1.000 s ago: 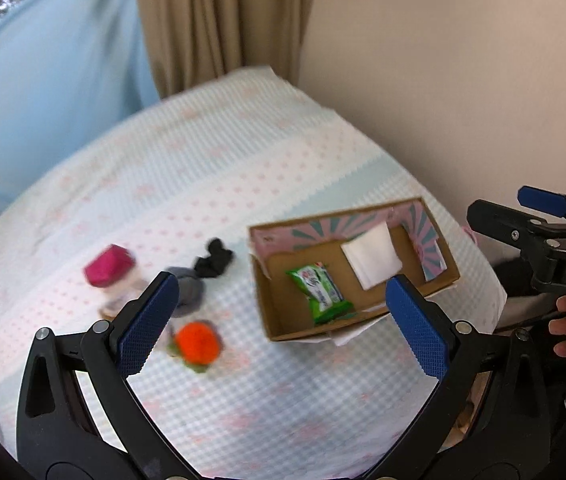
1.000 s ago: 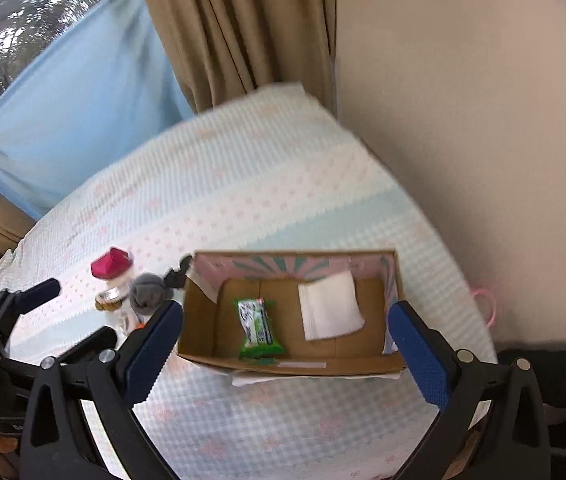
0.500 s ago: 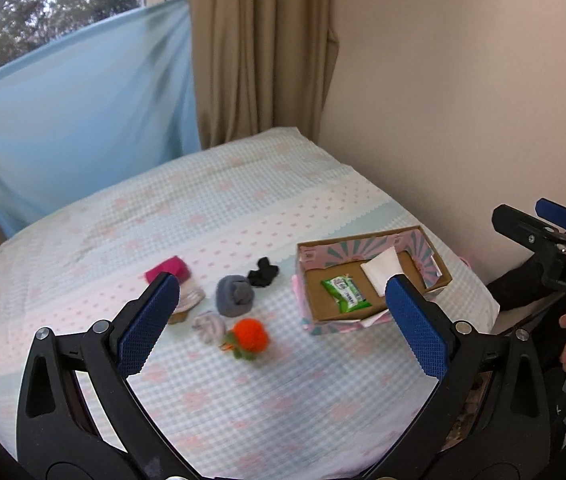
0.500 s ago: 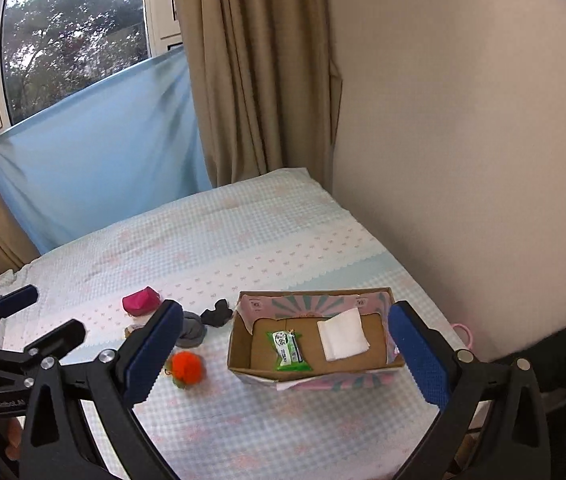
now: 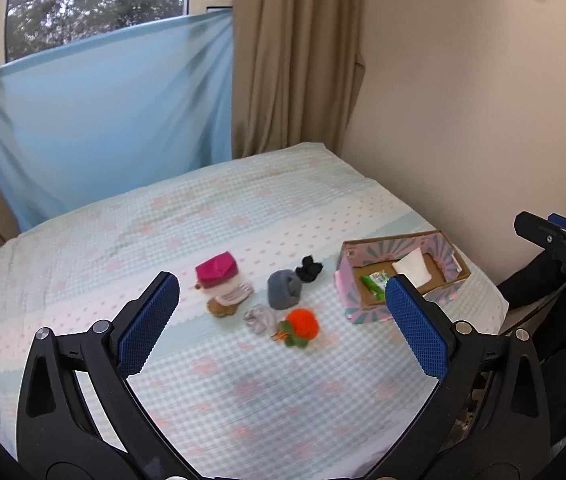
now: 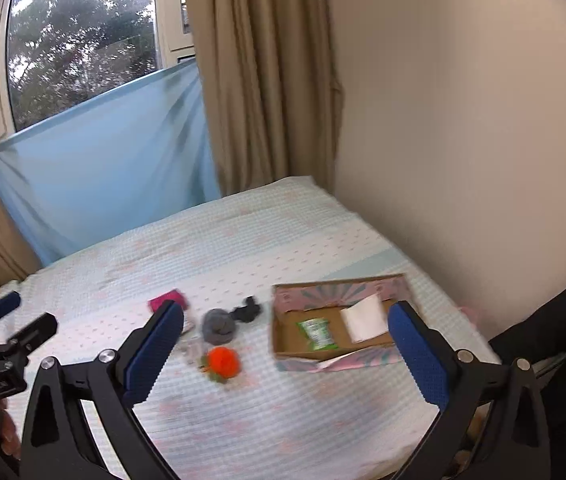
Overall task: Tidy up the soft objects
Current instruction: 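Withdraw both tools from the box and move toward the remaining items, then grasp the grey sock with the left tool while the right tool grasps the orange pompom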
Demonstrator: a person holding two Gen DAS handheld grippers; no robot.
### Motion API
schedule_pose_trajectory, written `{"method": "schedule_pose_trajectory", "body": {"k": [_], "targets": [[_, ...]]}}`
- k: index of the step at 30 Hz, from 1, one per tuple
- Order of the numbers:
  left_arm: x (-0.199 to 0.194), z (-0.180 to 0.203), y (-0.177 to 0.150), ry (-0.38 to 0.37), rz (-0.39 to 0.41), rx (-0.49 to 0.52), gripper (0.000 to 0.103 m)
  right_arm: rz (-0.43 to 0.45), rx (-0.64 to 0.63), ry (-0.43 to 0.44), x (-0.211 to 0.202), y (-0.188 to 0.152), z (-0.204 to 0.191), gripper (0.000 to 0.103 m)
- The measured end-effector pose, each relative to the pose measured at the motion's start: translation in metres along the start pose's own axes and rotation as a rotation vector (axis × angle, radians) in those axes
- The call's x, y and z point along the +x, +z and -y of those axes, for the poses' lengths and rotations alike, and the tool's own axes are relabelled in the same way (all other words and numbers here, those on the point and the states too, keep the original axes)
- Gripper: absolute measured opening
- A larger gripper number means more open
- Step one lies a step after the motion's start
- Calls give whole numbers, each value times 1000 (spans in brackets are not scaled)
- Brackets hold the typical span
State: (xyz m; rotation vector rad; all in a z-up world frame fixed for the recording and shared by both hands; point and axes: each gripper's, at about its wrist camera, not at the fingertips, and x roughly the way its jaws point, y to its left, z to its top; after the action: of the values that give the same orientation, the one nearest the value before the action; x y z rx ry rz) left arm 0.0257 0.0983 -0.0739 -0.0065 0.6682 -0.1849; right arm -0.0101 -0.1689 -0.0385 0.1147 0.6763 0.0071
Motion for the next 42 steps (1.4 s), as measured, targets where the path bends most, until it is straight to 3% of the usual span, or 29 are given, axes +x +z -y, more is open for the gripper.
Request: {"method": "schedule_pose_trajectory", "body": {"k": [7,17,25,33,42], "targets": [[32,-45,-22,-12,-64,10,103,-46,21,21,36,-25,-41,102],[132,-75,-57,-44,-151,67,102,-136,42,51,129,-66,-79,102],[246,-73,-101,-88,-284,91,88,-230,173,39,230,-112,-86,101],[349,-58,-144,-156,-406,141,75,-304,376,-24,313,-155,-73,92],[412,-55,-162,-167,-436,135,64,-394,490,-25,362,-188,-70,82]]}}
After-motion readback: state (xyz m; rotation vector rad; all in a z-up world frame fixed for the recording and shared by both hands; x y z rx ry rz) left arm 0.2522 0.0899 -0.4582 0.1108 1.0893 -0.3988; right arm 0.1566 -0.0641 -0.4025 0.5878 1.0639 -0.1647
